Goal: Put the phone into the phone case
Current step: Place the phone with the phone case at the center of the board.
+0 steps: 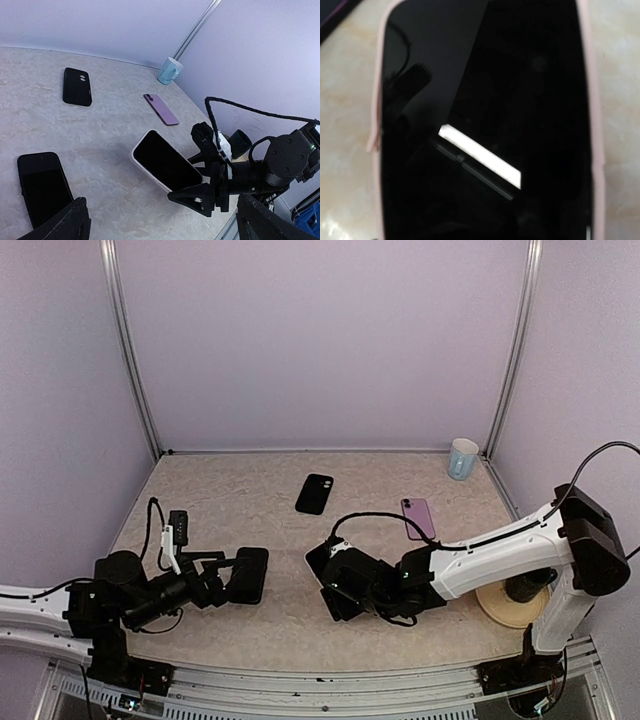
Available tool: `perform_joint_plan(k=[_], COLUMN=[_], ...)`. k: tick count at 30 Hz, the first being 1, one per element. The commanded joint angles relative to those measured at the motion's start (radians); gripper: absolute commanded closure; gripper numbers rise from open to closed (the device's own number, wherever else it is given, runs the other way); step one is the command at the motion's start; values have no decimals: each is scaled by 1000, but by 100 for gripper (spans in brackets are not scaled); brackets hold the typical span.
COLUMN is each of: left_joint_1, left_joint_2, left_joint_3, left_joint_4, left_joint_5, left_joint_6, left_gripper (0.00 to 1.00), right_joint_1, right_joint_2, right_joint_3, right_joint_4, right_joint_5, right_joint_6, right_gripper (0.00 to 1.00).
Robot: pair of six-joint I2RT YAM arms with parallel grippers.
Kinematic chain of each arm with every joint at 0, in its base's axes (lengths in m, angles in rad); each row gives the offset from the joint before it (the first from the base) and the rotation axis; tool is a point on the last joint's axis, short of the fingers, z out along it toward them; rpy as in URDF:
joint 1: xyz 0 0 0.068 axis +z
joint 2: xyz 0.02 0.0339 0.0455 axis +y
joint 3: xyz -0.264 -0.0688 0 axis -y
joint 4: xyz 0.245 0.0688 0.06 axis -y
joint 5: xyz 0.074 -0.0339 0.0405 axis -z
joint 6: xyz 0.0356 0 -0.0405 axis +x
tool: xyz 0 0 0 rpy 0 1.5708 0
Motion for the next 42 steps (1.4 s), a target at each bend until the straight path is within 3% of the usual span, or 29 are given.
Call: perform_joint_plan(k=[1, 21, 42], left_joint_1=[6, 2, 5], left_joint_2=[-30, -101, -135], left_joint_3=[-24, -63, -61], left_joint_4=[-13, -27, -61], left_joint_5=[-21, -27, -49], left_joint_6=[-27, -63, -41], left_gripper=[1, 1, 1], right_joint_1=[-22, -79, -94], right_joint_2=[36, 194, 284], right_joint_3=[40, 142, 233], right_joint_4=[24, 35, -28], right_joint_5=[33, 2, -55], right_joint_6=[156, 475, 640], right_gripper=[47, 42, 33])
